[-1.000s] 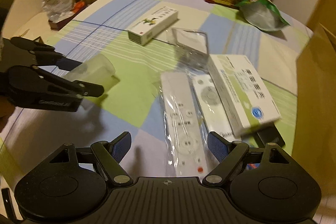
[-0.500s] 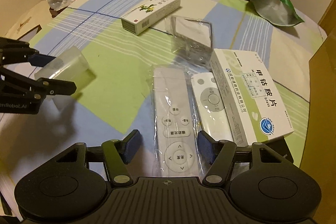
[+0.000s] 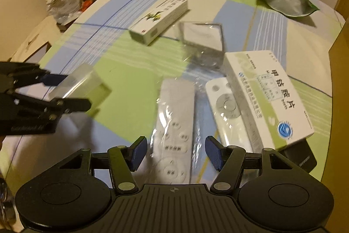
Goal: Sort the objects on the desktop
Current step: 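Close the right tool on the bagged white remote control, then carry the bagged remote toward the cardboard box while the left tool carries the cup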
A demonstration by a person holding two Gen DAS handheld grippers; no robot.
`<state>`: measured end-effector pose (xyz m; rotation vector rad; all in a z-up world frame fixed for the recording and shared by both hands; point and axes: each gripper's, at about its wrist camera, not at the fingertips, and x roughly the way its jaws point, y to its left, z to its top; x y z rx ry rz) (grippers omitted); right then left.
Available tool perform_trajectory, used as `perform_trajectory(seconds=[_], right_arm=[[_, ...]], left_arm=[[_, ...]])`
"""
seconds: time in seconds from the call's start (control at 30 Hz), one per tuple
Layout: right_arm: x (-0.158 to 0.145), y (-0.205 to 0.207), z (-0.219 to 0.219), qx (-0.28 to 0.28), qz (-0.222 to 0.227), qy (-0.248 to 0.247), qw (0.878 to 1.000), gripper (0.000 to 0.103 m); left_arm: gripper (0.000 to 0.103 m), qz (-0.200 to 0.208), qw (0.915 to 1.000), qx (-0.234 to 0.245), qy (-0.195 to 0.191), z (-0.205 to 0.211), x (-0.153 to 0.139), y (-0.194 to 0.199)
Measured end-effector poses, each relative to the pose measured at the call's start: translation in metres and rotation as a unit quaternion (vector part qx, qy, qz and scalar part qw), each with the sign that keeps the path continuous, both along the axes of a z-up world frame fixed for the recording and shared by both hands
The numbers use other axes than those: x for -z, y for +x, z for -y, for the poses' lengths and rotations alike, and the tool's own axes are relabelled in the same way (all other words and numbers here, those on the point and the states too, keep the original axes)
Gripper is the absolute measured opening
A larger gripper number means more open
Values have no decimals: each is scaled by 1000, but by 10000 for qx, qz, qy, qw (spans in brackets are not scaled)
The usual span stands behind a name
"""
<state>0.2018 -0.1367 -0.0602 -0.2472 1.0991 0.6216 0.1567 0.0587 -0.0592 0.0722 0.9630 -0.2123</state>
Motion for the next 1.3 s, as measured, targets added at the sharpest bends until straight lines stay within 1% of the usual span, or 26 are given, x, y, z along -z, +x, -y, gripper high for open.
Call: perform_trajectory(seconds=[0.13,0.3,0.33,0.37,0.53,0.63,0.77,0.9,1.1,1.3], right_arm=[[7,1,-6,-66,77,-81,9999,63],[8,-2,-7,101,117,-39,9999,63],[8,-5,-8,98,160,-71,9998,56],[7,-7,-9,94,248,-145,9995,41],[5,-5,-6,323,224,-76,9992,38],[-1,-10,-6,332,342,-71,9988,38],[-12,-18,-7,307,511,-99,9982,38],[-26,-24,-2,433,685,-92,9967,38],[-62,-32,20,866,928,-93,9919,38],[-97,-49,56,1498,1090,-126,9826,38]], left_arm=[[48,-6,10000,-10,1,0,0,0],[48,-9,10000,-30,-4,-1,-1,-1],[48,-7,10000,-29,-6,-1,-1,-2],[48,-5,10000,-27,-7,-1,-1,-2],[48,9,10000,-9,0,-1,-2,-3],[48,23,10000,15,13,0,-3,-5],[48,70,10000,60,32,1,-6,-7],[48,124,9998,121,38,2,-11,-8],[48,264,9992,303,-11,13,-27,-5],[48,455,9964,699,-130,40,-49,1]])
